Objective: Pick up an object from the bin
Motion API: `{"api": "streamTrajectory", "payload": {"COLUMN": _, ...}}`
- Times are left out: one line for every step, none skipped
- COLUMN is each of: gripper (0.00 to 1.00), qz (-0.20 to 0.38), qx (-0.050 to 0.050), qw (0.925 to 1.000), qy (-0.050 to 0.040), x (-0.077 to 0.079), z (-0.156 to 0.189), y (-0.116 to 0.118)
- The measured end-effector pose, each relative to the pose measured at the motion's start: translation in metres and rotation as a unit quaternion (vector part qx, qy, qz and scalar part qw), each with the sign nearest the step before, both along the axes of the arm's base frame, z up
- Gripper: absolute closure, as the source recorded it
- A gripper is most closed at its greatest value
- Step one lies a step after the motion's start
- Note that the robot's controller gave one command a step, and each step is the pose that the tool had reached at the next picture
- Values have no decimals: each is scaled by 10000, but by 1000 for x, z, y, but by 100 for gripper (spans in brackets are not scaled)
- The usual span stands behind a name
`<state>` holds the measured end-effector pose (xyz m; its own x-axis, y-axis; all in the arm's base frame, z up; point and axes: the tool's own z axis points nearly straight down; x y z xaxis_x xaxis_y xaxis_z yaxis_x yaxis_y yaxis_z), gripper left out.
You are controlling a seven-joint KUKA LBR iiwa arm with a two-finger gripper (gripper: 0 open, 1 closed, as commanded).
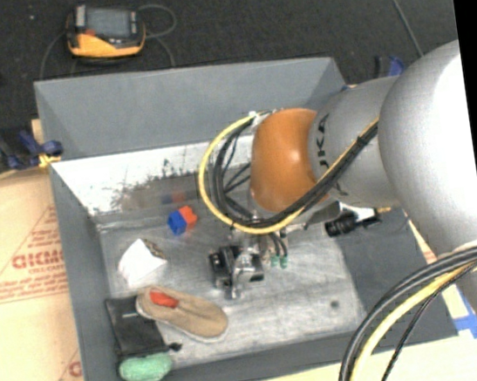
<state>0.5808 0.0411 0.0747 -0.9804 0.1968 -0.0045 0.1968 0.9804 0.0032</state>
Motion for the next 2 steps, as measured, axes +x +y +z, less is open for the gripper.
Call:
{"api": "streamTrajectory", "payload": {"gripper": 100, "qz": -1, "qx": -3, "qw": 10000, "qy": 11, "x": 0, "z": 6, "y": 0}}
{"api": "streamTrajectory", "payload": {"gripper": 100, "qz": -2, "qx": -6, "qw": 10000, "qy": 29, "x": -1, "z": 17, "y": -1}}
